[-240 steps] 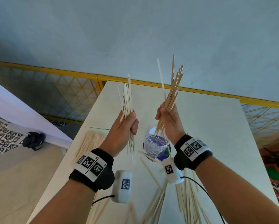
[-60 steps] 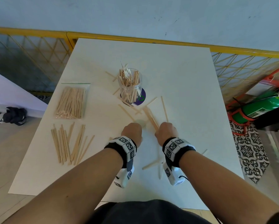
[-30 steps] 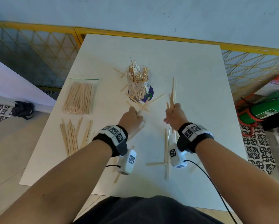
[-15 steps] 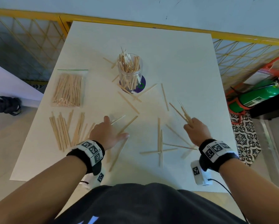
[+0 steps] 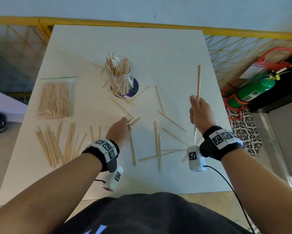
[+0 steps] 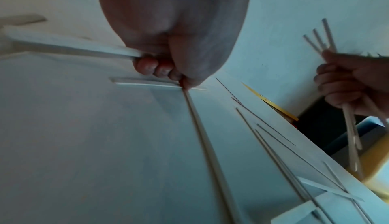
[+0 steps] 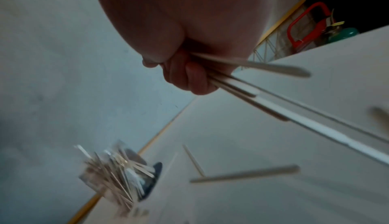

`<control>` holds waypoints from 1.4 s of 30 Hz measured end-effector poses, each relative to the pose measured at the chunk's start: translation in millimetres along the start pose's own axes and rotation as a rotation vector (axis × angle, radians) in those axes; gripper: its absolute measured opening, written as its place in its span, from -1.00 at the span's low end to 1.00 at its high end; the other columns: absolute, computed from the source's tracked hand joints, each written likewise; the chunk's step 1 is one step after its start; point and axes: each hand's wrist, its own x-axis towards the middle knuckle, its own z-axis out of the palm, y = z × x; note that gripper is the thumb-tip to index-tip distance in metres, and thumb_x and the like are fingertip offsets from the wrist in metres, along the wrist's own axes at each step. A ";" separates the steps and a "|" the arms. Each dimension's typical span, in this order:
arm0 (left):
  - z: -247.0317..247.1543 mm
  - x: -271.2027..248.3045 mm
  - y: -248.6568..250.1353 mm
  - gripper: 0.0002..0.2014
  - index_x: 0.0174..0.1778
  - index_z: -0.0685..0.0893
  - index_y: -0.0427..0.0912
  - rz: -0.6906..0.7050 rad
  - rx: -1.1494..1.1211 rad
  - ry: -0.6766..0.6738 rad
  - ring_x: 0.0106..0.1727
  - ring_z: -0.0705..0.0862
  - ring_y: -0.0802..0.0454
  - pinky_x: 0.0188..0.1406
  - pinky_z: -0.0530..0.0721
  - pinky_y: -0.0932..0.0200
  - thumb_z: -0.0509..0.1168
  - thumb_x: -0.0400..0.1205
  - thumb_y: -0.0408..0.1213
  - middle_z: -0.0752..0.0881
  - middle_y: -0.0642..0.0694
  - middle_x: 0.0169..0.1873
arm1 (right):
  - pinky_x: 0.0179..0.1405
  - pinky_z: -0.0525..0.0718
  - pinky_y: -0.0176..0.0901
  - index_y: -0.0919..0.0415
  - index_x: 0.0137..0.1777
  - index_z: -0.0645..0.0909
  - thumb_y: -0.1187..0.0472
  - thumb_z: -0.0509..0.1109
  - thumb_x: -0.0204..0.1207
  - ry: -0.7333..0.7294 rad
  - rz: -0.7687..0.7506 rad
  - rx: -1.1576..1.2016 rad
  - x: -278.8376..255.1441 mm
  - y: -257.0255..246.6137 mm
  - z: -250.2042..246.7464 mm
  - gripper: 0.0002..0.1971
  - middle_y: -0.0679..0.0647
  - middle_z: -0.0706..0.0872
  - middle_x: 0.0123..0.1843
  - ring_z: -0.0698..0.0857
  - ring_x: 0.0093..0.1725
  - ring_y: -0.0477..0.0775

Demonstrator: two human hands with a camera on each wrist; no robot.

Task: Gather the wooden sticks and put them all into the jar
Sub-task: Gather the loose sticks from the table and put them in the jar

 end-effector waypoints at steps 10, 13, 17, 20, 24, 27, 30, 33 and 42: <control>1.1 -4.5 -6.4 -0.78 -0.08 0.58 -0.25 0.108 0.053 0.020 -0.16 0.67 -0.23 -0.29 0.52 0.05 0.27 0.65 -0.13 0.70 -0.15 -0.24 | -0.35 0.46 -0.25 0.05 0.14 0.45 -0.10 0.71 0.09 -0.466 0.074 -0.894 -30.4 36.9 -18.7 -0.32 -0.19 0.47 -0.33 0.52 -0.33 -0.11; 7.5 -2.8 -0.5 -0.81 -0.10 0.60 -0.31 0.102 0.007 0.000 -0.21 0.69 -0.31 -0.28 0.60 -0.04 0.19 0.66 -0.24 0.74 -0.29 -0.25 | -0.22 0.58 -0.15 -0.12 0.52 0.11 -0.08 0.75 -0.02 -0.467 0.056 -0.955 -39.6 57.5 -11.6 0.15 -0.16 0.50 -0.30 0.61 -0.20 0.03; 13.2 2.4 2.8 -0.81 -0.05 0.55 -0.33 0.154 0.068 -0.057 -0.25 0.59 -0.23 -0.27 0.54 -0.03 0.13 0.67 -0.27 0.71 -0.32 -0.20 | -0.09 0.71 -0.06 -0.18 0.64 -0.12 -0.17 0.74 -0.08 -0.451 0.062 -0.976 -32.2 66.2 -10.2 0.37 -0.11 0.56 -0.23 0.65 -0.11 0.04; 13.7 4.9 6.7 -0.76 0.08 0.53 -0.34 0.237 0.180 -0.052 -0.01 0.57 -0.27 -0.07 0.56 -0.11 0.04 0.74 -0.26 0.66 -0.31 -0.01 | -0.21 0.63 -0.14 -0.16 0.54 0.31 -0.13 0.69 0.09 -0.392 0.049 -0.963 -21.9 64.1 -13.1 -0.01 -0.20 0.51 -0.33 0.60 -0.22 -0.04; 5.1 6.9 16.4 -0.62 0.15 0.51 -0.41 0.333 0.176 0.019 0.01 0.52 -0.27 0.00 0.55 -0.15 -0.08 0.73 -0.18 0.59 -0.36 0.04 | -0.24 0.56 -0.16 0.04 0.01 0.66 -0.13 0.50 0.37 -0.287 0.024 -1.043 -15.5 57.1 -9.0 -0.68 -0.05 0.68 -0.20 0.65 -0.18 0.04; 0.1 13.3 22.3 -0.81 0.03 0.40 -0.30 0.343 -0.025 -0.042 -0.21 0.59 -0.24 -0.17 0.56 -0.12 -0.02 0.78 -0.25 0.69 -0.37 -0.12 | -0.27 0.48 -0.18 0.03 -0.13 0.65 -0.06 0.34 0.54 -0.225 -0.035 -1.110 -16.5 57.6 -0.8 -0.81 0.02 0.71 -0.19 0.61 -0.21 0.08; -2.0 16.8 22.2 -0.87 -0.05 0.28 -0.17 0.305 -0.134 -0.055 -0.30 0.67 -0.33 -0.23 0.63 -0.14 -0.04 0.78 -0.23 0.71 -0.27 -0.28 | -0.33 0.43 -0.16 0.06 -0.23 0.53 0.03 0.24 0.60 -0.166 -0.059 -1.126 -17.7 59.5 5.2 -0.79 0.01 0.64 -0.27 0.58 -0.26 0.12; 1.7 12.8 23.9 -0.87 -0.05 0.26 -0.17 0.291 -0.174 -0.059 -0.42 0.55 -0.27 -0.38 0.44 -0.01 -0.04 0.79 -0.22 0.54 -0.17 -0.45 | -0.26 0.51 -0.09 0.14 -0.17 0.45 0.10 0.14 0.63 -0.172 -0.053 -1.126 -19.7 62.2 11.8 -0.81 0.05 0.60 -0.26 0.58 -0.28 0.17; 16.9 -19.4 39.2 -0.33 -0.07 0.51 -0.08 0.125 0.102 -0.238 -0.23 0.66 -0.02 -0.22 0.64 0.06 0.27 0.32 0.51 0.66 0.03 -0.24 | -0.35 0.48 -0.05 0.24 0.00 0.29 0.13 0.03 0.68 -0.237 0.002 -0.932 -11.1 50.4 18.0 -0.84 0.10 0.56 -0.22 0.57 -0.30 0.21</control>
